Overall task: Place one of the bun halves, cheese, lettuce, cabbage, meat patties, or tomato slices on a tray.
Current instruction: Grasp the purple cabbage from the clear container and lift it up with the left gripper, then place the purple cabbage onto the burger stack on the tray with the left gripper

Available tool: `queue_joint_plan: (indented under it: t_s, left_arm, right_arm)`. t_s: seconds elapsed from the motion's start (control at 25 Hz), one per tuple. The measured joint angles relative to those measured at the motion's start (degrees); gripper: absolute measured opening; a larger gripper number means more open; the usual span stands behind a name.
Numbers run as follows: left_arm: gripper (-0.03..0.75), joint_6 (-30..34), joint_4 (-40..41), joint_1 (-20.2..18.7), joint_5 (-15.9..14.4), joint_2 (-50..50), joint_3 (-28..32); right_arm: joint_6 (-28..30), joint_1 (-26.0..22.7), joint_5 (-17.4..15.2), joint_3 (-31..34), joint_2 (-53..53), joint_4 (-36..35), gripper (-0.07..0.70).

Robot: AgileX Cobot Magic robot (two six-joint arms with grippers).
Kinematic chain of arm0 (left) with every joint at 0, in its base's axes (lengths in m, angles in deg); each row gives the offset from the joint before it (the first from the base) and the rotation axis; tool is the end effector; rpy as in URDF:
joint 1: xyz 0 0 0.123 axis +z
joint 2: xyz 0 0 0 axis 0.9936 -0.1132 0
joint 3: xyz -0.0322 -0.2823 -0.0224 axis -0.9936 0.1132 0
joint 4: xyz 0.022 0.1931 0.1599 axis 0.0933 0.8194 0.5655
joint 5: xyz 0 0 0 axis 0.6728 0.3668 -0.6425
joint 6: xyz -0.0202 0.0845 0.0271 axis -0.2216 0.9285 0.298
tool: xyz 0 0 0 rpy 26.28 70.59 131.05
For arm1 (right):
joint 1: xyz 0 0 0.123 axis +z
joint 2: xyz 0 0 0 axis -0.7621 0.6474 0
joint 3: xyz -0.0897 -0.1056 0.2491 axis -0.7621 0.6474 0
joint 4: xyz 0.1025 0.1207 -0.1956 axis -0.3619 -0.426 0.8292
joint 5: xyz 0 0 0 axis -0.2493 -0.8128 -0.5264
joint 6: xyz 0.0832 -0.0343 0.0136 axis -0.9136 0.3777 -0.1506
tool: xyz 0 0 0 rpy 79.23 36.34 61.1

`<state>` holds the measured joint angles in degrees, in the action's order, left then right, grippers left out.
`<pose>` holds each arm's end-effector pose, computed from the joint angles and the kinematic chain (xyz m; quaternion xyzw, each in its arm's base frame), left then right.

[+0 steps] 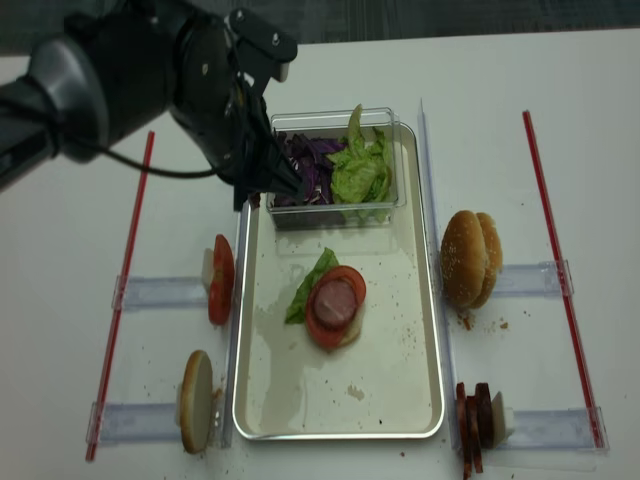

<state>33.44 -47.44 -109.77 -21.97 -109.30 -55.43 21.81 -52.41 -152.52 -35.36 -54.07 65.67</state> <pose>0.3189 -0.1525 0.2528 0.2387 0.9483 -0.0200 0.2080 -0.0083 0.0072 0.2657 0.0118 0.8724 0.0255 0.4879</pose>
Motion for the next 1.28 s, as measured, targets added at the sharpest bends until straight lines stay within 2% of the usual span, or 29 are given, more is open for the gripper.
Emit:
queue_joint_plan:
  t_s: [0.12,0.32,0.84,1.08,1.28]
  left_arm:
    - [0.032,0.0,0.0,0.0,0.8,5.3,5.5]
    - [0.032,0.0,0.0,0.0,0.9,11.9,11.0]
    - [0.032,0.0,-1.0,-0.4,1.4,13.5,12.1]
    - [0.029,0.0,-1.3,-4.5,2.1,13.5,12.2]
    - [0.029,0.0,-2.0,-10.1,2.2,13.5,12.2]
  right_arm:
    - [0.0,0.0,0.0,0.0,0.0,0.0,0.068]
    - [0.0,0.0,0.0,0.0,0.0,0.0,0.068]
    - [0.0,0.0,0.0,0.0,0.0,0.0,0.068]
    - [0.0,0.0,0.0,0.0,0.0,0.0,0.068]
    - [0.0,0.0,0.0,0.0,0.0,0.0,0.068]
